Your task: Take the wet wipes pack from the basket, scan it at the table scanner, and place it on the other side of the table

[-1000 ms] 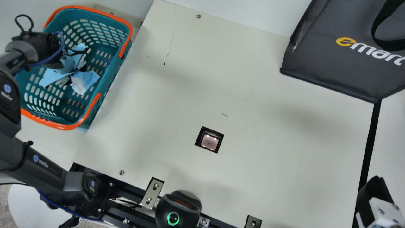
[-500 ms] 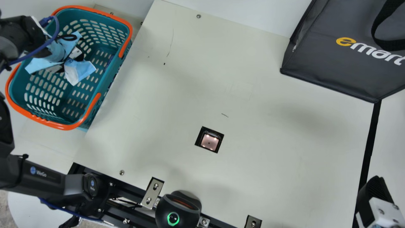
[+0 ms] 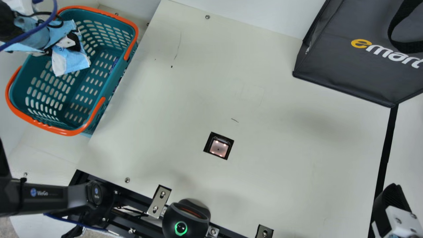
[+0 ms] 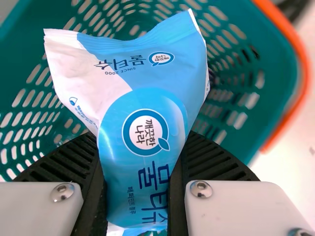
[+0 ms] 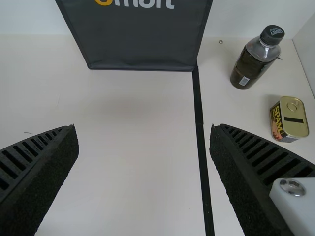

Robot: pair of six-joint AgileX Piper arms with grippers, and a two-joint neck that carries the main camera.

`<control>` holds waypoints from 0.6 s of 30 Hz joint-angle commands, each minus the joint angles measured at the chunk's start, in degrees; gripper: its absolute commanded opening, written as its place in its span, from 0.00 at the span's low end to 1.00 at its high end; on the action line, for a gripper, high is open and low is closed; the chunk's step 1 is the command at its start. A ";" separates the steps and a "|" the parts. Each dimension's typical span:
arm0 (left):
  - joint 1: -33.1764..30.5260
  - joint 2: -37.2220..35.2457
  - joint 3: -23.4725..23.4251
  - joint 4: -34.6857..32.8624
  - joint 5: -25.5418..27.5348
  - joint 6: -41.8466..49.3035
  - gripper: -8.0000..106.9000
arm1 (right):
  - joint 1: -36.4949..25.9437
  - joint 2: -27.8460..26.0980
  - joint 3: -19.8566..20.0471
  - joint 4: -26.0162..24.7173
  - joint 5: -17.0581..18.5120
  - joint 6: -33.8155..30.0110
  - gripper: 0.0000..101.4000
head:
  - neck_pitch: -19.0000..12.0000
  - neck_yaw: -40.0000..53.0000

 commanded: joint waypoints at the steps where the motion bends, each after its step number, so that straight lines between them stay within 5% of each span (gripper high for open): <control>1: -0.90 -1.05 -0.48 -0.32 1.85 1.65 0.00 | 0.00 0.00 0.00 0.00 0.00 0.00 0.94 | -1.57 0.23; 18: -22.62 -11.06 6.92 1.76 2.98 -7.51 0.00 | 0.00 0.00 0.00 0.00 0.00 0.00 0.94 | -1.57 0.23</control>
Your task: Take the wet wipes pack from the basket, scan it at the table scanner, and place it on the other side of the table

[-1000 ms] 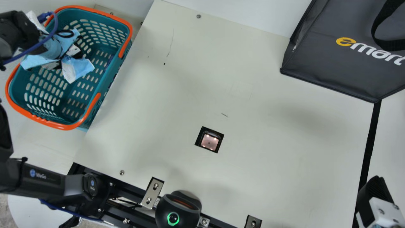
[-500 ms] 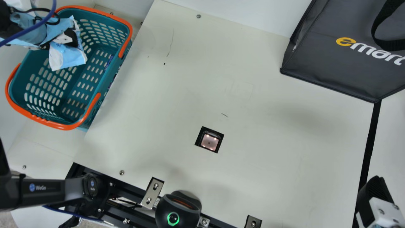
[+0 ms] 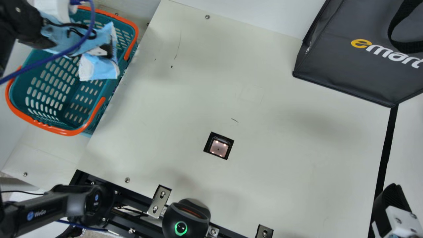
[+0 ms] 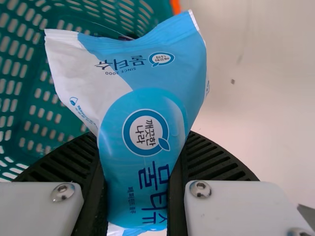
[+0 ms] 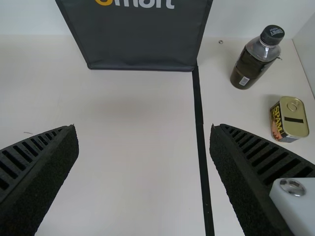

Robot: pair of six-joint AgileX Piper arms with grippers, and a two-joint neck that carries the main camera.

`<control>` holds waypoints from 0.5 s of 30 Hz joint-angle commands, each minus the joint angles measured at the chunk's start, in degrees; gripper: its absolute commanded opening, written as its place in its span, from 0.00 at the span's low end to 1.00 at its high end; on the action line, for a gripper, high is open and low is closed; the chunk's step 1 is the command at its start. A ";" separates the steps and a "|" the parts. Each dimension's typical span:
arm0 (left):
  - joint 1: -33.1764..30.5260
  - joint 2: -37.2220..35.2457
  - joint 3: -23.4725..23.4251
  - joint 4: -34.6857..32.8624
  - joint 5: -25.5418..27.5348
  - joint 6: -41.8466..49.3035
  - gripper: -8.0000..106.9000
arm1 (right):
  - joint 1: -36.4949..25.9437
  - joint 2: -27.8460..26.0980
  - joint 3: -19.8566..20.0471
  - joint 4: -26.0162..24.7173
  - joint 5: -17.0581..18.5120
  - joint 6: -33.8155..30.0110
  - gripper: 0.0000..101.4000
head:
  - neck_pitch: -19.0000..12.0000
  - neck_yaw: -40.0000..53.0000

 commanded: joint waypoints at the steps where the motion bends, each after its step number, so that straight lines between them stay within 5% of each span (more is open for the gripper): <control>1: -5.76 -0.85 1.41 0.45 -0.31 -2.74 0.00 | 0.00 0.00 0.00 0.00 0.00 0.00 0.94 | -1.57 0.23; 15: -28.85 -3.17 7.17 3.74 -3.03 -19.08 0.00 | 0.00 0.00 0.00 0.00 0.06 0.00 0.94 | -1.57 0.23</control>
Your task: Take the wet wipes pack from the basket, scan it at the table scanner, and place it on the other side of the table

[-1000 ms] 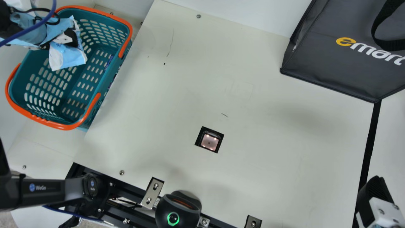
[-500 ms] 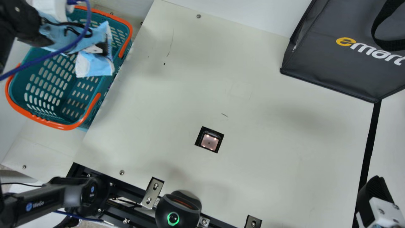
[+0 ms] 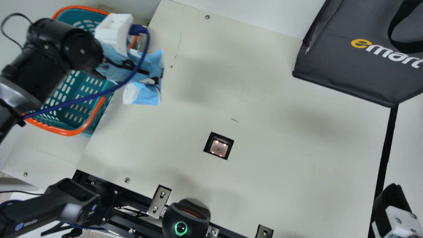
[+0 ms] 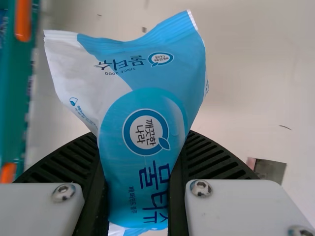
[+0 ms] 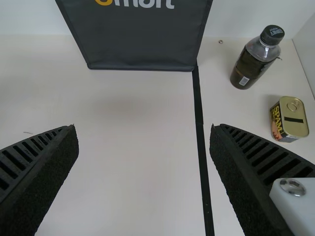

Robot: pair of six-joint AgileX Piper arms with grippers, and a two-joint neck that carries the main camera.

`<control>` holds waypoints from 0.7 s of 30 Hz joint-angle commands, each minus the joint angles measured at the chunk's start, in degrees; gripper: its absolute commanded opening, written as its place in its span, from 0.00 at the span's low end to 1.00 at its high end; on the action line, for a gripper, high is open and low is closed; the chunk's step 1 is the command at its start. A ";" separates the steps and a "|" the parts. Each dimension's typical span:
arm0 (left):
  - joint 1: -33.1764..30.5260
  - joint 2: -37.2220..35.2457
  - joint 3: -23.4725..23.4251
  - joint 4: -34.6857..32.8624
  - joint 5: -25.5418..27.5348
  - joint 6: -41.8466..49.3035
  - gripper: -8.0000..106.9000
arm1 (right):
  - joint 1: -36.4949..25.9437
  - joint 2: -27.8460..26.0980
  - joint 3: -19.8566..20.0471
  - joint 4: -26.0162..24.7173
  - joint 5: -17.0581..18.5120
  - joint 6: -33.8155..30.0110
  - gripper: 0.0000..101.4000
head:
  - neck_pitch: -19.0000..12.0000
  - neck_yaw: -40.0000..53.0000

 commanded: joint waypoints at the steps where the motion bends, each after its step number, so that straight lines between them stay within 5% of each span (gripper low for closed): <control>1: -5.91 0.15 0.48 0.44 -0.45 -3.74 0.00 | 0.00 0.00 0.00 0.00 0.00 0.00 0.94 | -1.57 0.14; 21: -29.43 5.69 3.06 1.75 -7.49 -22.83 0.00 | 0.00 0.00 0.00 0.00 0.00 0.00 0.94 | -1.57 0.14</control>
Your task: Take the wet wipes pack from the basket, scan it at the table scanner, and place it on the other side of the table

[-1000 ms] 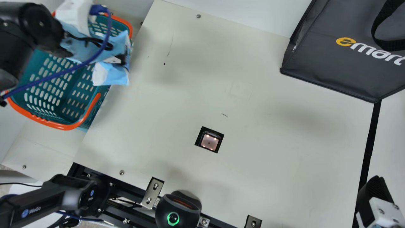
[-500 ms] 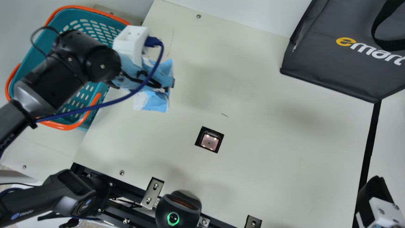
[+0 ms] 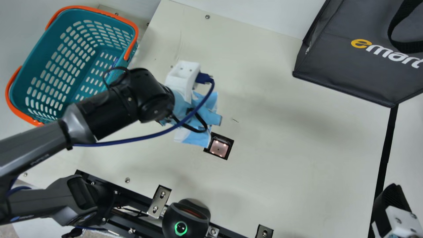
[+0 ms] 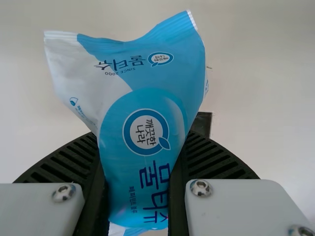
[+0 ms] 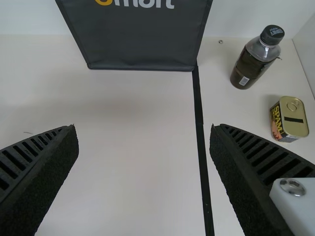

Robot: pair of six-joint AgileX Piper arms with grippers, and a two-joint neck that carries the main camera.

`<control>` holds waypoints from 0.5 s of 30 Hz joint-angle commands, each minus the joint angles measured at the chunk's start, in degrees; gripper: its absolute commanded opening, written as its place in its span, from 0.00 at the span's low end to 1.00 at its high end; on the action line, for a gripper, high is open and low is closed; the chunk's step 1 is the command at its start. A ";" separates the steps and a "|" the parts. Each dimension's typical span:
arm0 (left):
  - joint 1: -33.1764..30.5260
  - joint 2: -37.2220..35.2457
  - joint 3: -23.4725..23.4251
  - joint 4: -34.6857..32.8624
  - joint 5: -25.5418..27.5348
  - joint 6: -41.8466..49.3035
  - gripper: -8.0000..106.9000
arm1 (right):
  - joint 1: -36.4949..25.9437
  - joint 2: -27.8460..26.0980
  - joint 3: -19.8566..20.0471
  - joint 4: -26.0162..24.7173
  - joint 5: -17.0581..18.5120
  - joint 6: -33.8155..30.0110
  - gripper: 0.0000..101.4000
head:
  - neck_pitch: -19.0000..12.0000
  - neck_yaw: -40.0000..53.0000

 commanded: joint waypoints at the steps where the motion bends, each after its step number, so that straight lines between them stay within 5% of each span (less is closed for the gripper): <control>1: -2.16 0.46 0.35 -0.12 -1.03 -1.45 0.00 | 0.00 0.00 0.00 0.00 0.00 0.00 0.94 | -1.57 0.14; 15: -9.49 2.95 5.02 -0.40 -7.10 -3.20 0.03 | 0.00 0.00 0.00 0.00 -0.02 0.00 0.94 | -1.57 0.14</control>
